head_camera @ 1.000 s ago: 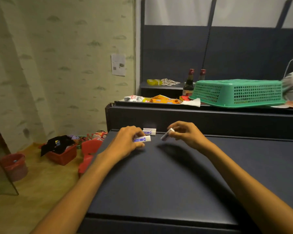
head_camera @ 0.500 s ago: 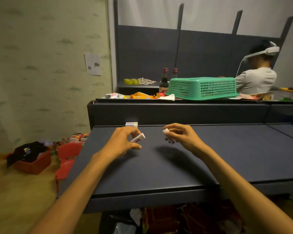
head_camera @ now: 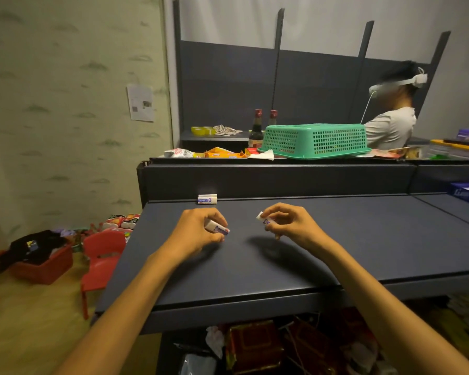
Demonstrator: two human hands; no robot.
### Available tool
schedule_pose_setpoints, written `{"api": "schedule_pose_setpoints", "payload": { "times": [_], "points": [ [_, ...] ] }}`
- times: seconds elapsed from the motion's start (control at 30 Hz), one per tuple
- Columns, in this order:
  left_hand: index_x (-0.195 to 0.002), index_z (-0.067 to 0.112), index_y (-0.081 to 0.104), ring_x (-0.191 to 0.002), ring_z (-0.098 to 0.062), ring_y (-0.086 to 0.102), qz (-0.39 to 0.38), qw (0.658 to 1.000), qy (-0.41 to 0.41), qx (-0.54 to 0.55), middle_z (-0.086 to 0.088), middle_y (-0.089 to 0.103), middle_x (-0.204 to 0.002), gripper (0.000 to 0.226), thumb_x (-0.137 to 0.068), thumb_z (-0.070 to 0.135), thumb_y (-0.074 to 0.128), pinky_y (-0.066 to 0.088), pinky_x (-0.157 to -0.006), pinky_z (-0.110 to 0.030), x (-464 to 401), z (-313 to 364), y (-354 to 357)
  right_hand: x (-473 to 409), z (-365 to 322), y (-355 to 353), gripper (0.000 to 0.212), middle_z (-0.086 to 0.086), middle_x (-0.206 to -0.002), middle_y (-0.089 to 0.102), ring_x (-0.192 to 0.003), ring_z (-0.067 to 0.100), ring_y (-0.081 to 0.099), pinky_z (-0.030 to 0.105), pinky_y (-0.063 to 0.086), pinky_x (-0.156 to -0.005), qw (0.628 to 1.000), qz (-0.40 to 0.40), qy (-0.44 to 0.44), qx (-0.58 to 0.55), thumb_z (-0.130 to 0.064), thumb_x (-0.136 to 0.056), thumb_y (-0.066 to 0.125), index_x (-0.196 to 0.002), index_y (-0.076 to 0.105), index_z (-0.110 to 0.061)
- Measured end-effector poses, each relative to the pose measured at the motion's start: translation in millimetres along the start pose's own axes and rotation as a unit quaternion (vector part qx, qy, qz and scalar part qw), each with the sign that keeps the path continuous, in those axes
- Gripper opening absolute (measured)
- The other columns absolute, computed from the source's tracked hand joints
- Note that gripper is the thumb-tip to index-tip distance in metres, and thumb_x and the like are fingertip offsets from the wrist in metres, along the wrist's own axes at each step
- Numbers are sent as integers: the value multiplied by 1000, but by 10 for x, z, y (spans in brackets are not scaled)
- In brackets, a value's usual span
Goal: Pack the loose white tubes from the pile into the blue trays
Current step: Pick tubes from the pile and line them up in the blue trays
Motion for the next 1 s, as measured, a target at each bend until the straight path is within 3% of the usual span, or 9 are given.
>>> {"api": "schedule_pose_setpoints", "payload": {
  "times": [0.27,0.47,0.6,0.73,0.9,1.0],
  "points": [
    [-87,13,73,-82,-5,62,15,997,79,-14,4,71,-81,20,-70,3,76,49,-68,-13,-94,58,160,67,120,-153,34,-2,-105,69,-94,13,68,25,57,-83,991,24,18,127,-4,-79,74,-103,60,-24],
    [-86,12,73,-76,-6,62,5,990,139,0,3,72,-79,24,-64,18,66,49,-68,-12,-248,353,529,366,193,-518,29,-8,-97,65,-85,6,65,13,53,-74,976,47,1,213,-11,-82,72,-108,64,-21],
    [-89,9,73,-78,-1,58,-16,984,177,4,3,71,-83,29,-64,17,63,43,-70,-2,-348,700,891,712,274,-926,28,-3,-100,66,-88,10,65,13,52,-75,969,81,9,234,-11,-83,71,-109,65,-19],
    [-91,10,74,-72,-6,61,-19,977,211,16,0,71,-86,30,-63,15,63,44,-71,-5,-402,1146,1332,1145,342,-1448,30,-4,-99,64,-88,14,65,10,50,-72,960,118,29,253,-11,-82,71,-110,65,-18],
    [-94,14,75,-77,-10,64,-39,969,245,20,2,71,-89,28,-67,8,71,41,-69,-3,-433,1834,1936,1783,378,-2192,30,-1,-103,64,-86,14,64,23,55,-78,941,174,1,289,-7,-80,72,-108,68,-15],
    [-96,19,74,-80,-12,65,-46,965,258,14,5,70,-91,28,-69,10,74,53,-72,-21,-437,2283,2323,2193,403,-2667,30,-2,-102,65,-86,10,64,18,53,-76,934,183,-15,307,-6,-80,72,-109,69,-13]
  ]
}}
Point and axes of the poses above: each hand's wrist, its own x-axis away from the middle knuckle, its own y-axis out of the palm, z = x × y, the point moved 1 cm from there along -x, towards the middle knuckle
